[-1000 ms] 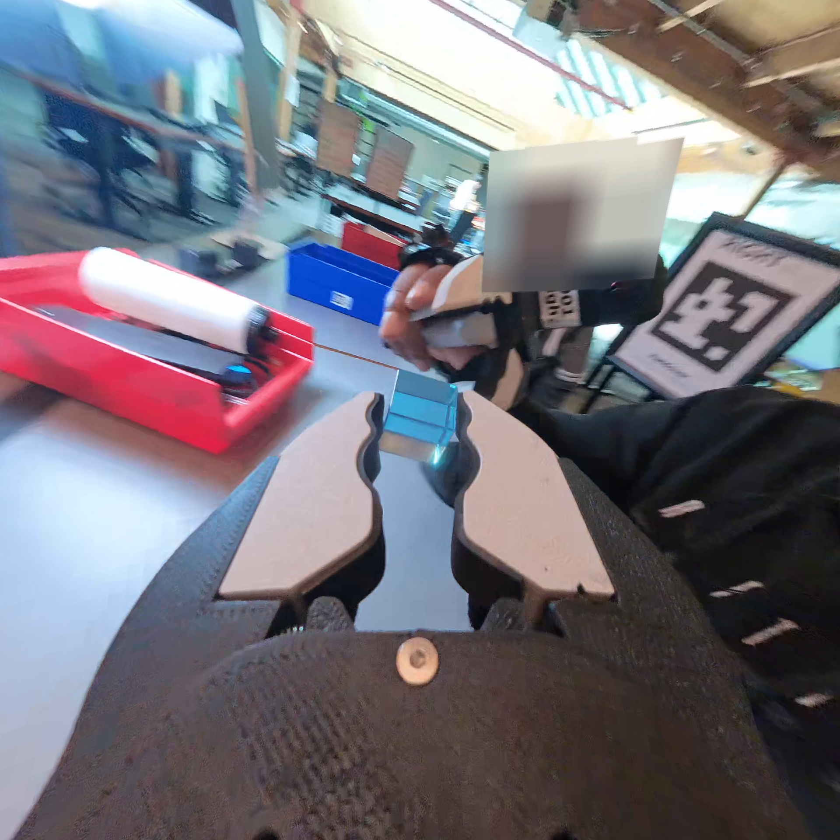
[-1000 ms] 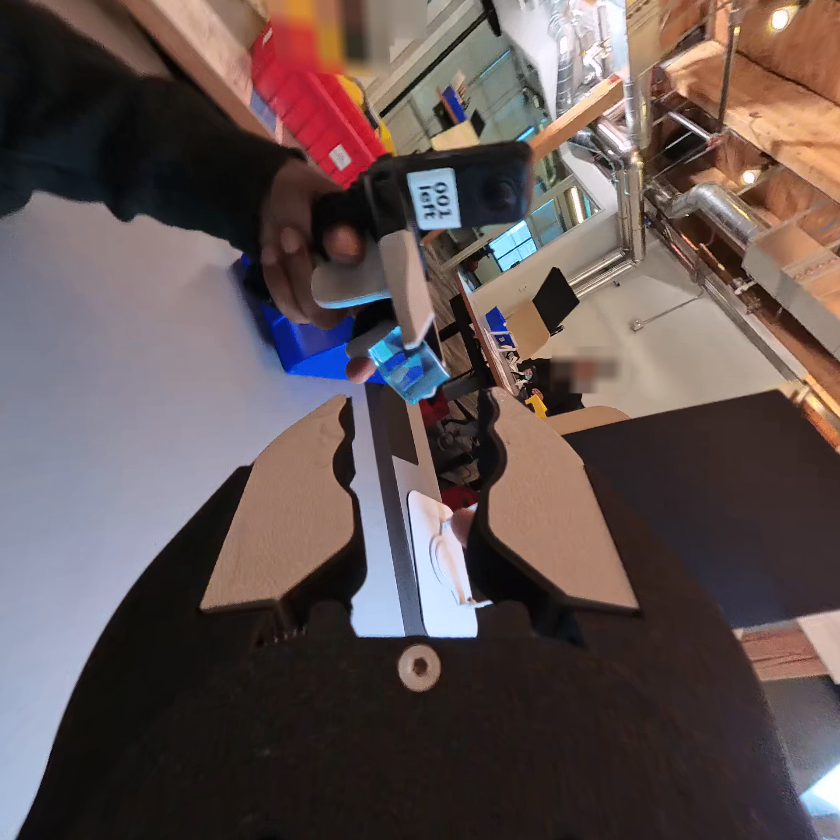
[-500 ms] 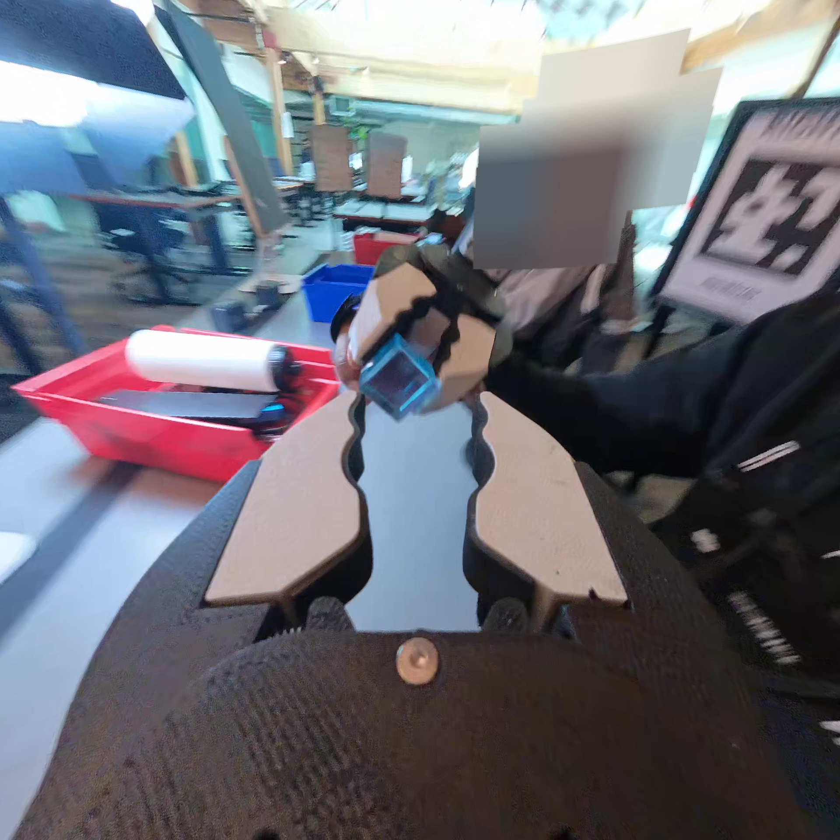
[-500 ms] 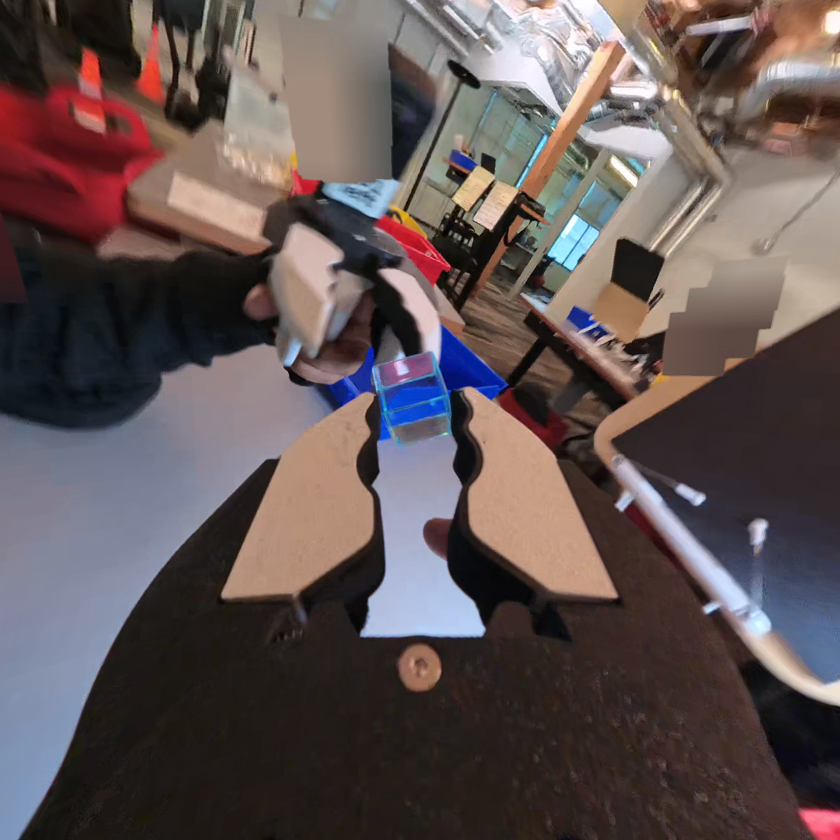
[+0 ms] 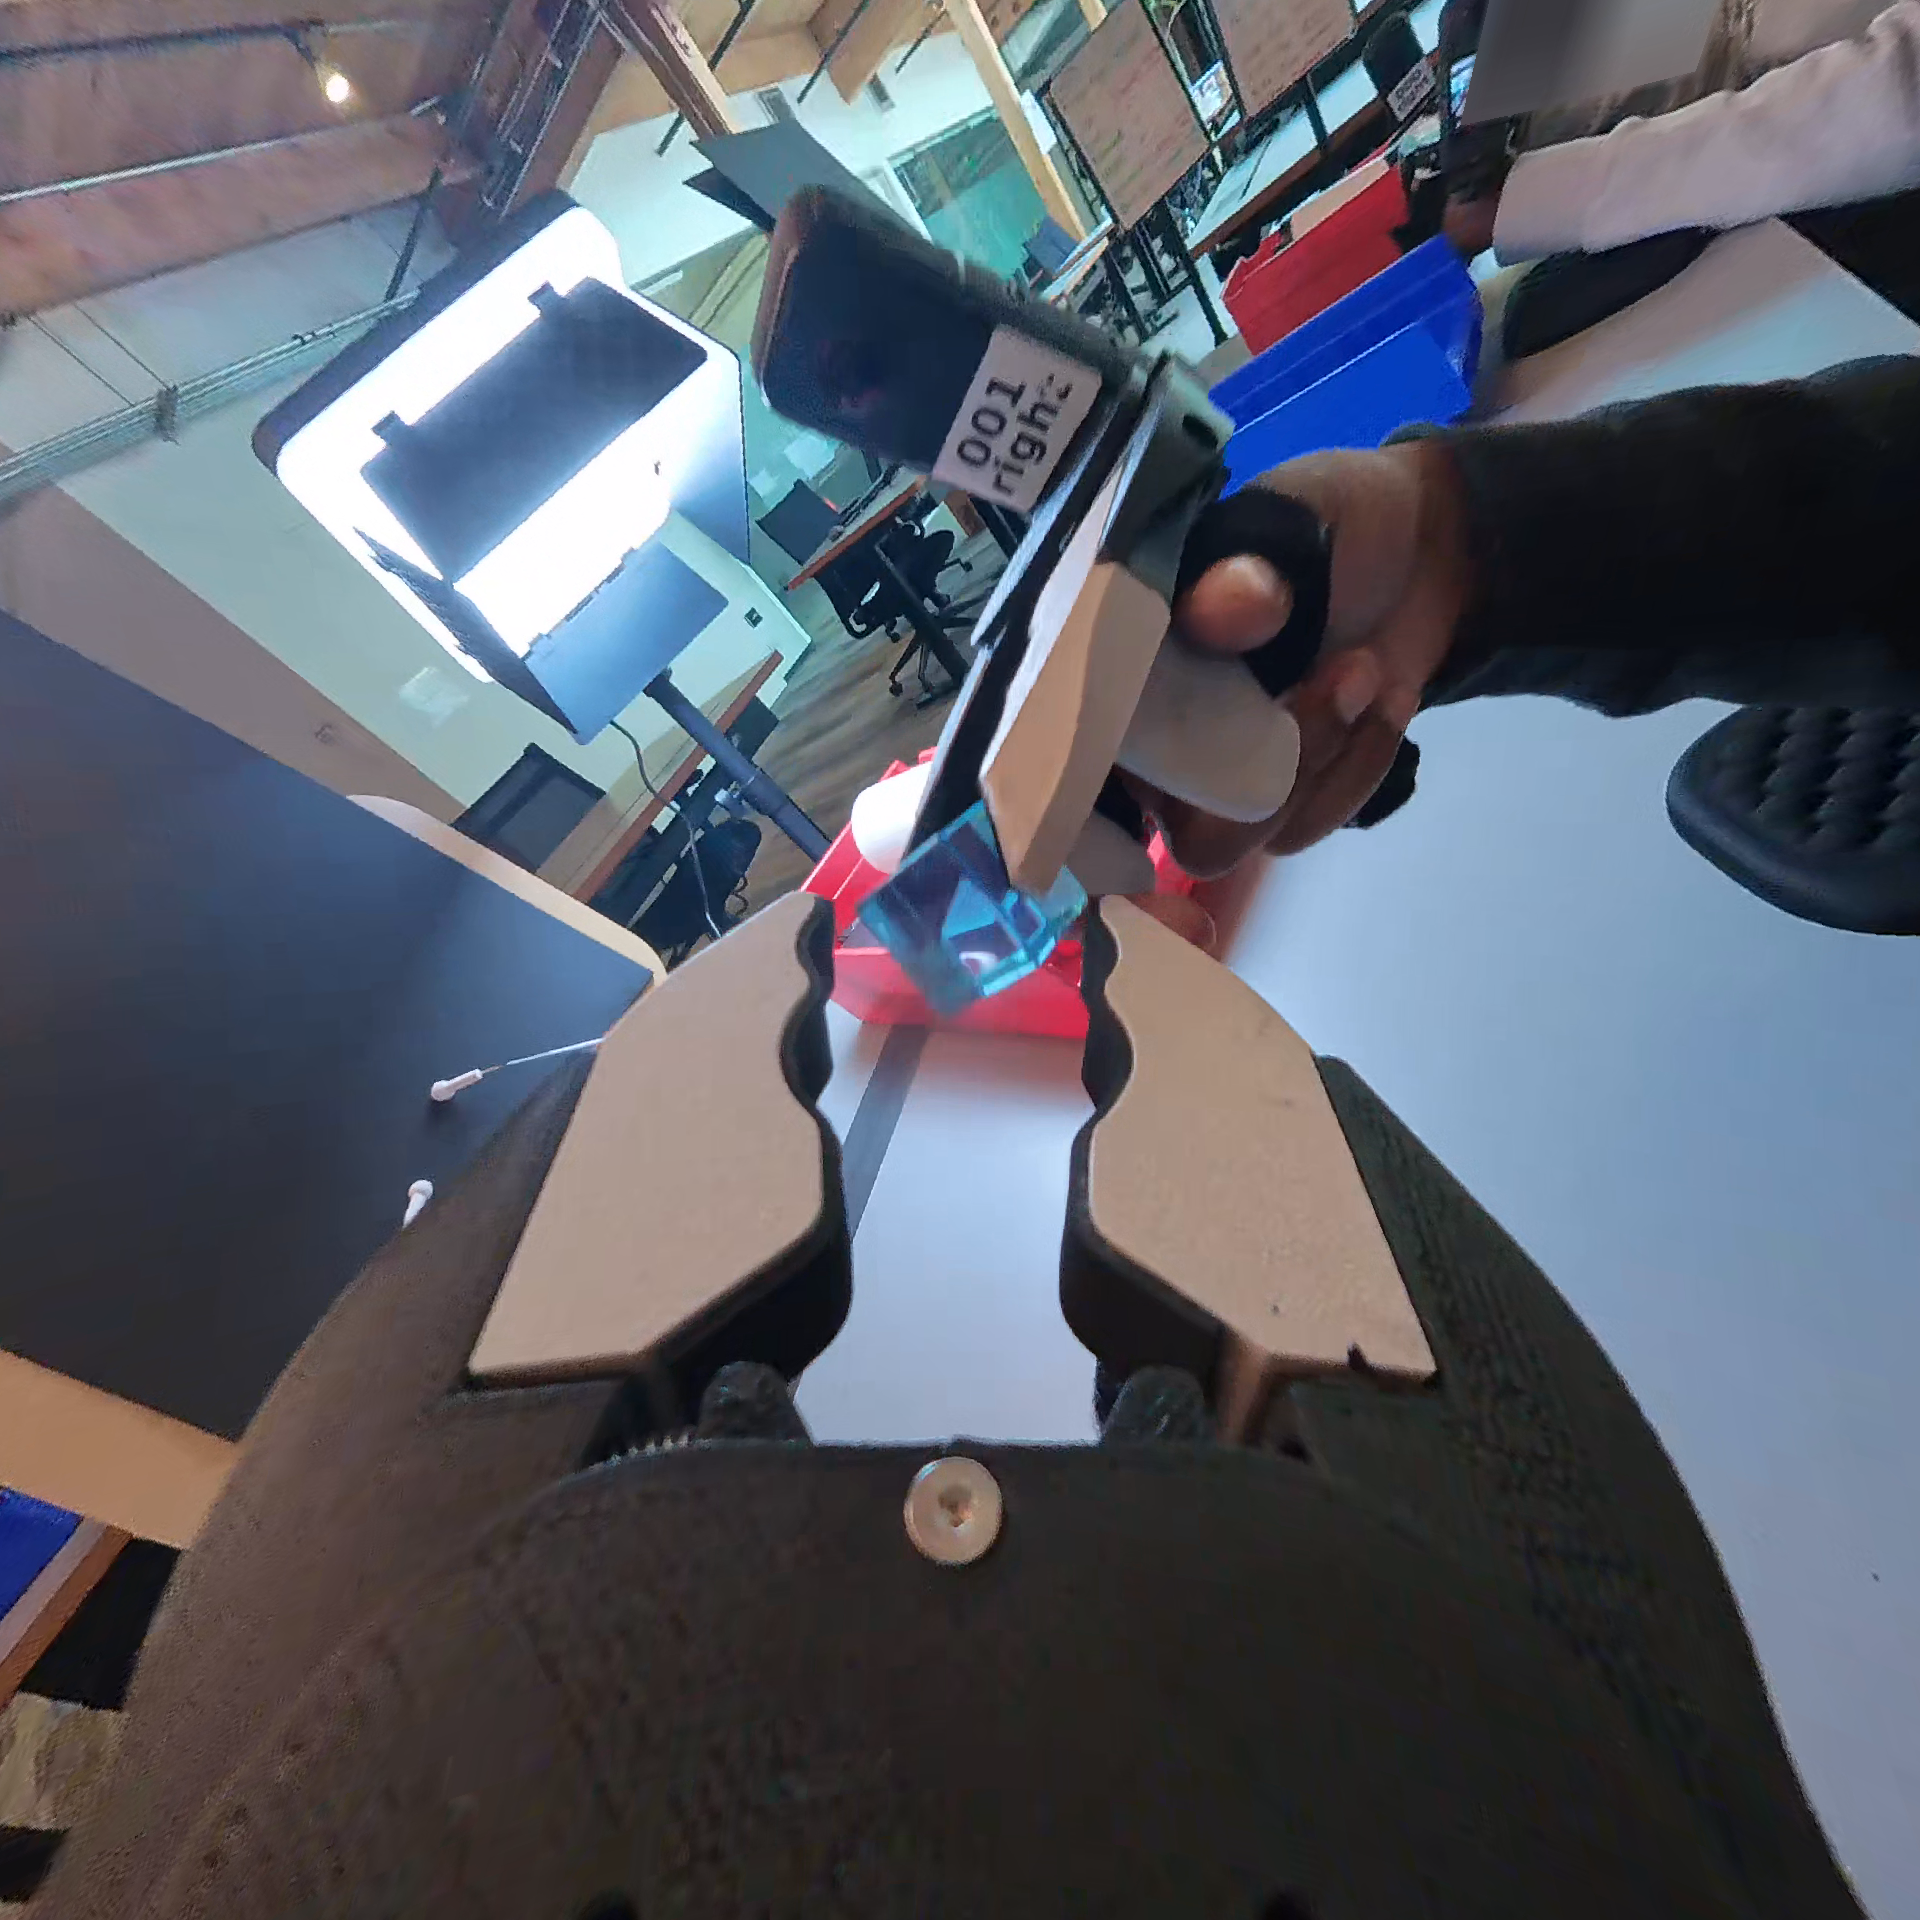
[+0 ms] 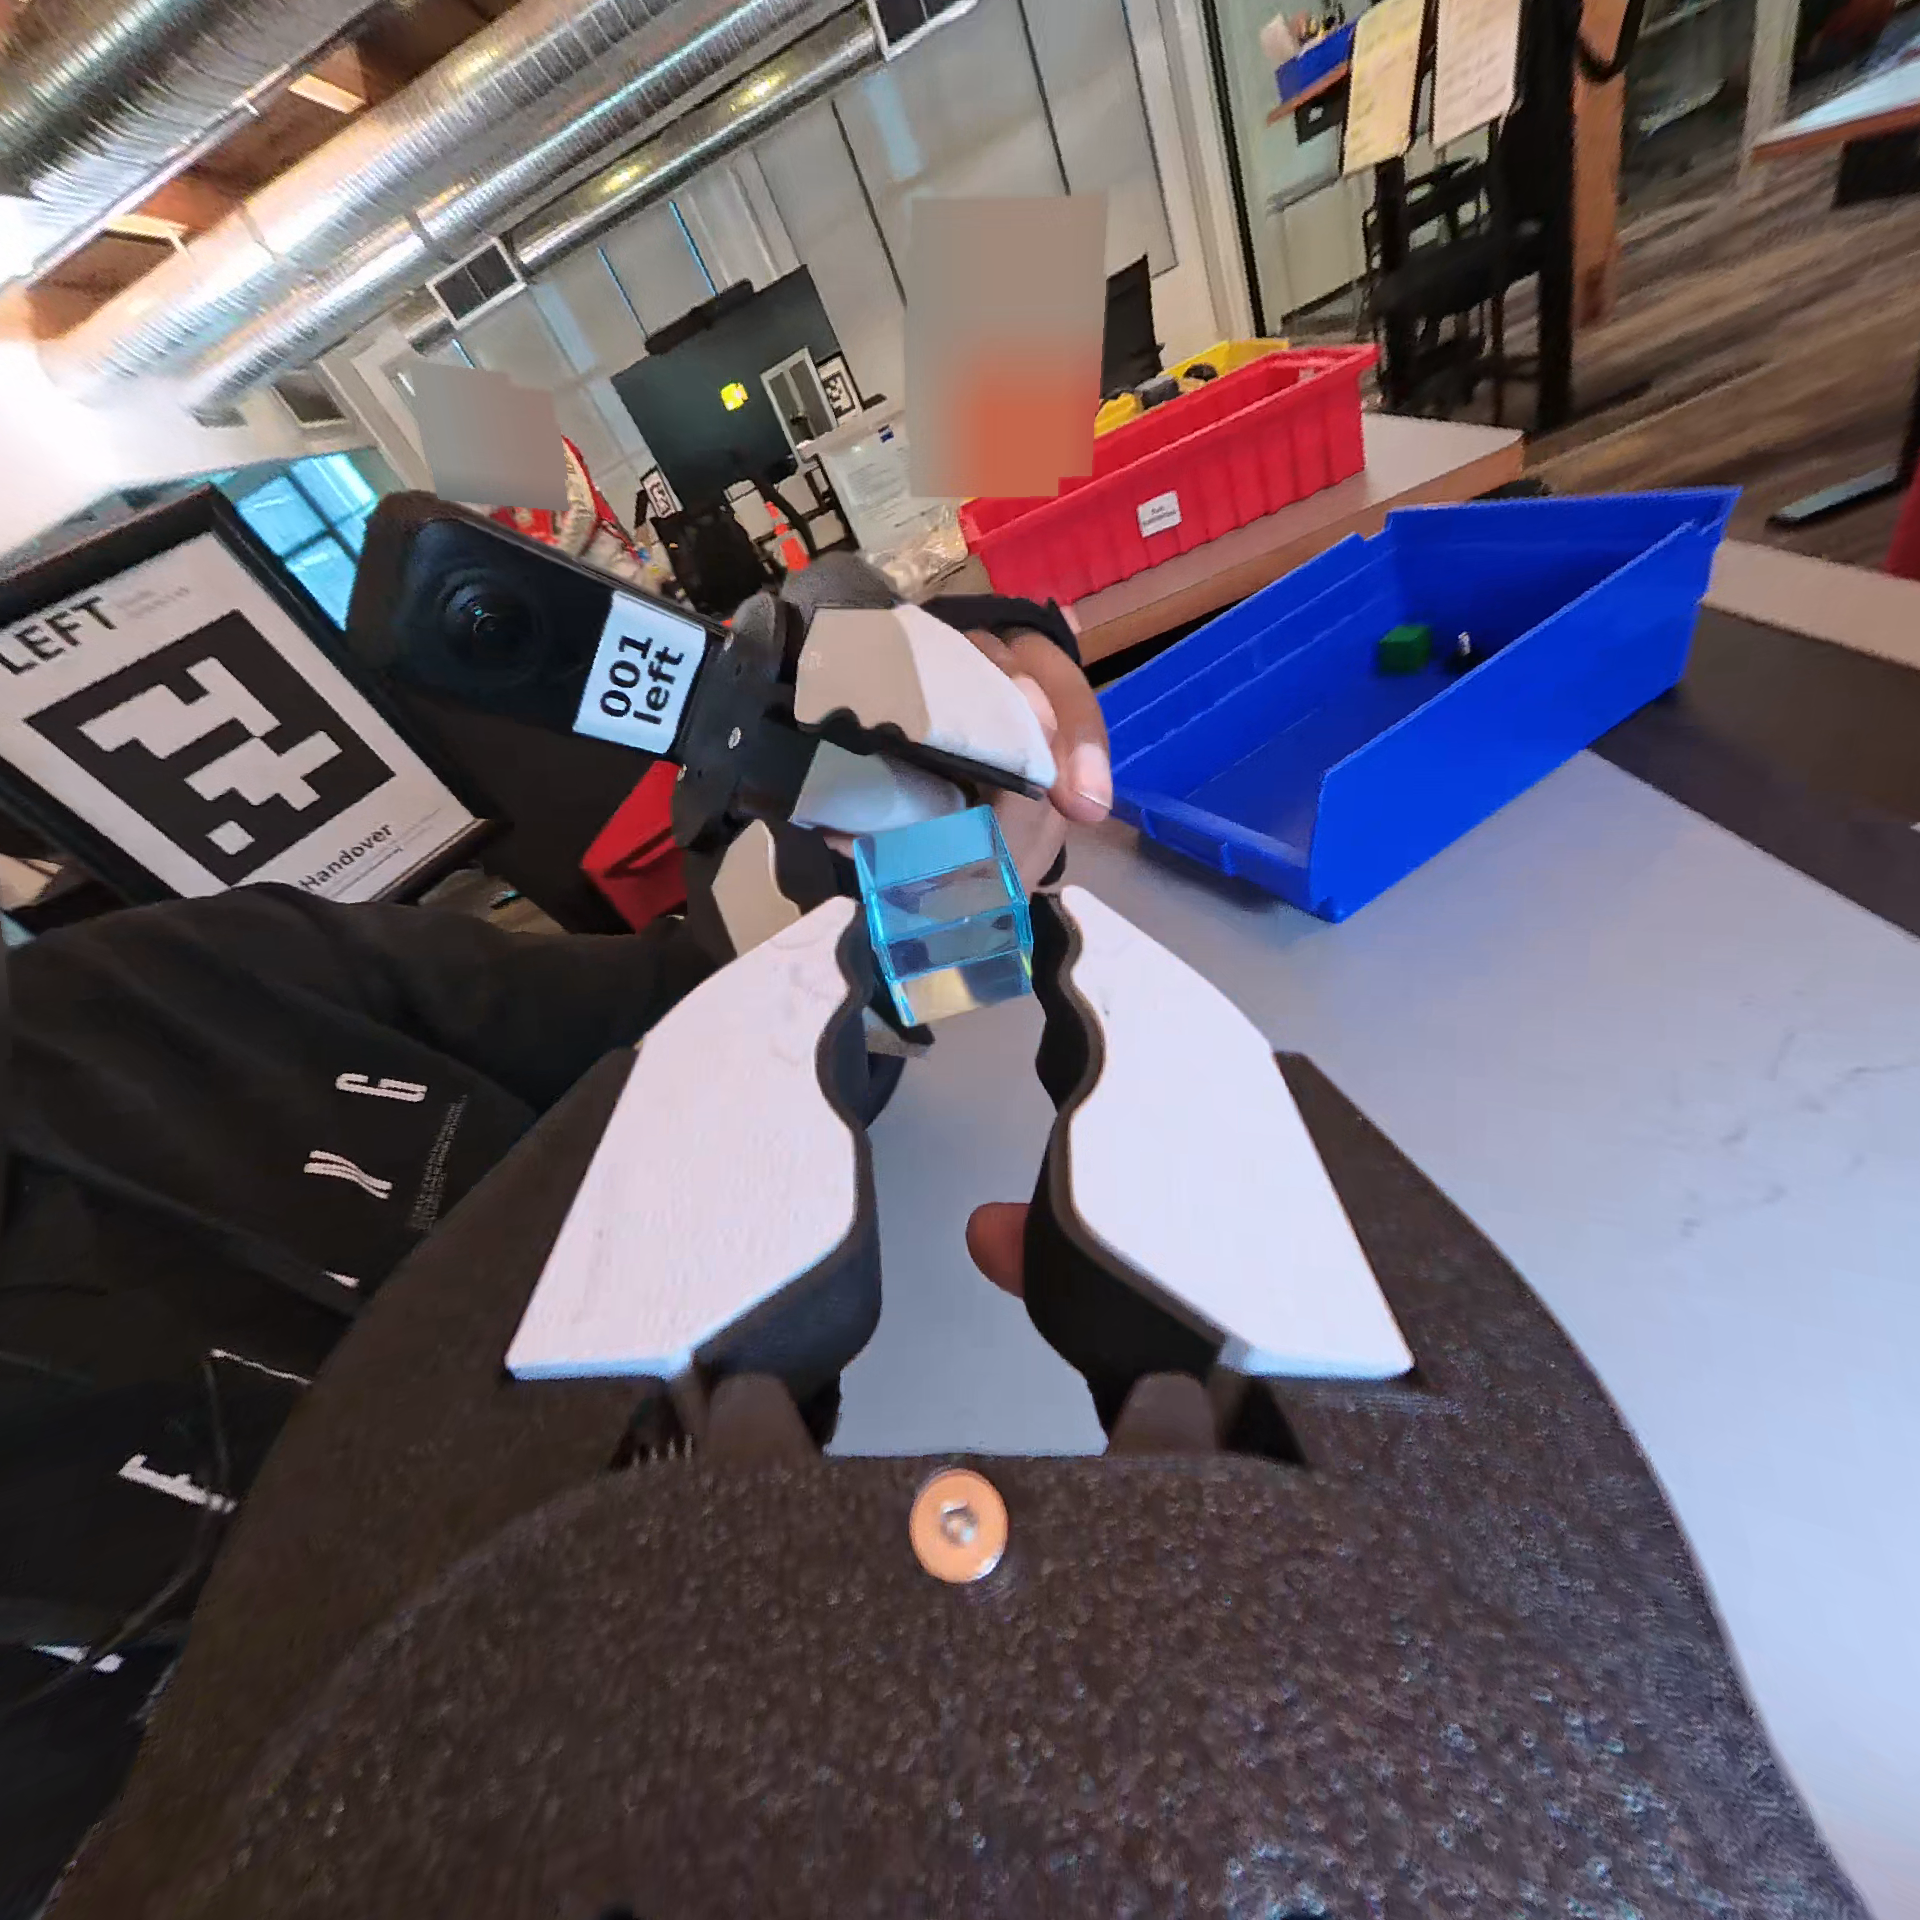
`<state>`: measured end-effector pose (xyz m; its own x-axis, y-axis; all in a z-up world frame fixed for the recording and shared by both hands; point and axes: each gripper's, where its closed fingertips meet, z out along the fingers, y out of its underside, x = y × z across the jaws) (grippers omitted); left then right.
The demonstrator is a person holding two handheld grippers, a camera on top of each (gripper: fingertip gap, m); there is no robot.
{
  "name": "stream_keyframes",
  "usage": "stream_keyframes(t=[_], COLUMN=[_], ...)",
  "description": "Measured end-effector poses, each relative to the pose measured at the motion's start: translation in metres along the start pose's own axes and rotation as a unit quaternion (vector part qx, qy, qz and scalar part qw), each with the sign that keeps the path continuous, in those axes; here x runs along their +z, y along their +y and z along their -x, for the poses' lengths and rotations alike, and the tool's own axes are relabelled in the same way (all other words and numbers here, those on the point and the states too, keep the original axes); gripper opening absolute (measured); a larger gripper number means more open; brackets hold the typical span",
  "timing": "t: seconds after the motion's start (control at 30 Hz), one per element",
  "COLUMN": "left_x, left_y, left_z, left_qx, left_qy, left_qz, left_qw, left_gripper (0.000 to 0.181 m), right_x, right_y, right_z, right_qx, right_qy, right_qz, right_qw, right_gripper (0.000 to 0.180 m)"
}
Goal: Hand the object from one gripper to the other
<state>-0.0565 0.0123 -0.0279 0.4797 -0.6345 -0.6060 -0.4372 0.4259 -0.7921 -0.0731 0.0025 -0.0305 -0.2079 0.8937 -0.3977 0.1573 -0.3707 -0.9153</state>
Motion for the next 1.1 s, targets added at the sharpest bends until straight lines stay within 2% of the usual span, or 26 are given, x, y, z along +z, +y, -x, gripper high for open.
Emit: stream_keyframes(t=[0.27, 0.33, 0.47, 0.6, 0.73, 0.9, 1.03, 1.1], left_x=[-0.004, -0.006, -0.015, -0.026, -0.03, -0.031, -0.027, -0.026], left_y=[-0.004, -0.009, -0.019, -0.032, -0.041, -0.049, -0.049, -0.05], left_z=[-0.004, -0.003, 0.005, 0.011, 0.007, 0.005, -0.001, 0.0], left_qx=[0.025, 0.005, -0.101, -0.21, -0.298, -0.403, -0.455, -0.481], left_qy=[0.009, 0.012, 0.047, 0.101, 0.164, 0.231, 0.27, 0.279], left_qz=[0.001, -0.014, -0.067, -0.123, -0.157, -0.191, -0.189, -0.196], left_qw=[1.0, 1.0, 0.991, 0.965, 0.927, 0.865, 0.827, 0.807], left_gripper=[0.042, 0.041, 0.042, 0.041, 0.041, 0.041, 0.041, 0.041], right_x=[0.003, 0.001, -0.015, -0.023, -0.016, -0.002, 0.002, 0.001], right_y=[-0.001, -0.007, -0.026, -0.024, -0.025, -0.022, -0.022, -0.027], right_z=[0.008, 0.012, 0.029, 0.033, 0.038, 0.036, 0.03, 0.031], right_qx=[0.009, -0.03, -0.179, -0.385, -0.508, -0.6, -0.626, -0.628], right_qy=[-0.028, -0.021, 0.011, 0.107, 0.174, 0.232, 0.259, 0.269], right_qz=[-0.006, -0.022, -0.058, -0.025, -0.003, 0.025, 0.029, 0.013], right_qw=[1.0, 0.999, 0.982, 0.917, 0.844, 0.765, 0.735, 0.73], right_gripper=[0.03, 0.029, 0.045, 0.049, 0.048, 0.048, 0.048, 0.048])
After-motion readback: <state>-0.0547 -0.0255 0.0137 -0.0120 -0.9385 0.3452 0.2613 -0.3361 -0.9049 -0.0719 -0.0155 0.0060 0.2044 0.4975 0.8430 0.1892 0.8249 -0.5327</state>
